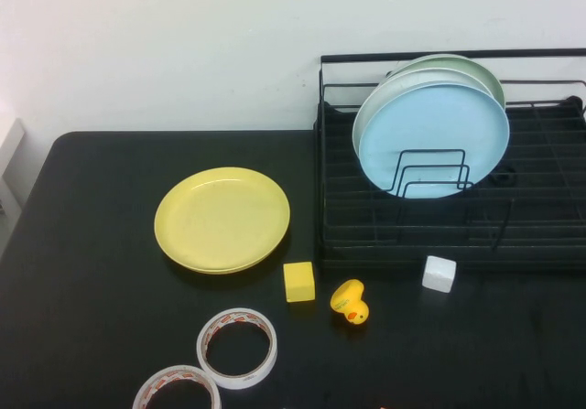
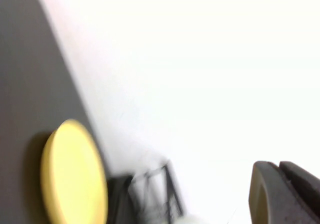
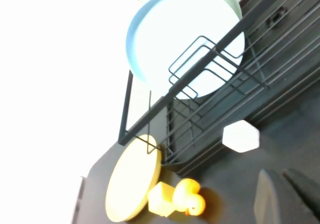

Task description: Place plate on rack

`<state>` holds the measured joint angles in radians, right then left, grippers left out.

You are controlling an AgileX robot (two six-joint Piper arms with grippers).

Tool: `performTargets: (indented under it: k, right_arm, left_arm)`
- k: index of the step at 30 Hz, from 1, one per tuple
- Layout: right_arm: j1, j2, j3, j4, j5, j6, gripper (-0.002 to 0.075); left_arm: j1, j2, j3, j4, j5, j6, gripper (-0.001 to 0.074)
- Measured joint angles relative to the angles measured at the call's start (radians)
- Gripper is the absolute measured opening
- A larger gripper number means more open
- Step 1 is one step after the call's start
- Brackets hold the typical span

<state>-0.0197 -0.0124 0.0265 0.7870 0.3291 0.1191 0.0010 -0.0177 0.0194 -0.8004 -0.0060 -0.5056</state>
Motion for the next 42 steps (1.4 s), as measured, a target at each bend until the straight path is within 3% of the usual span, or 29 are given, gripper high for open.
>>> performTargets:
  k: [5,12,18,22,25,32,36,39,42]
  right_arm:
    - [0.0,0.0,0.0,0.004,-0.031,0.002,-0.0002]
    - [0.0,0.0,0.0,-0.002,-0.067,-0.119,-0.0002]
    - [0.0,0.0,0.0,-0.003,-0.074,-0.177,-0.0002]
    - [0.0,0.0,0.0,-0.003,-0.074,-0.185,-0.0002]
    - [0.0,0.0,0.0,-0.003,-0.074,-0.185,-0.0002]
    - [0.0,0.0,0.0,-0.003,-0.05,-0.191,-0.0002]
    - [0.0,0.0,0.0,-0.003,-0.014,-0.213,-0.0002]
    - [0.0,0.0,0.0,-0.003,-0.01,-0.224,-0.0002]
    - [0.0,0.0,0.0,-0.003,-0.006,-0.245,-0.0002]
  left_arm:
    - [0.002,0.0,0.0,-0.036,-0.127,0.025,-0.0002]
    - [0.002,0.0,0.0,-0.044,-0.161,0.089,-0.0002]
    - [0.002,0.098,-0.171,-0.019,-0.025,0.529,-0.0002]
    - [0.002,0.324,-0.354,0.003,0.12,0.83,-0.0002]
    - [0.002,0.519,-0.497,0.049,0.22,0.918,-0.0002]
    - [0.002,0.971,-0.841,0.264,0.519,0.918,-0.0002]
    - [0.002,1.17,-0.996,0.443,0.655,0.79,0.0004]
    - [0.002,1.311,-1.121,0.586,0.761,0.672,0.0062]
    - [0.002,1.461,-1.238,0.643,0.878,0.571,0.0203]
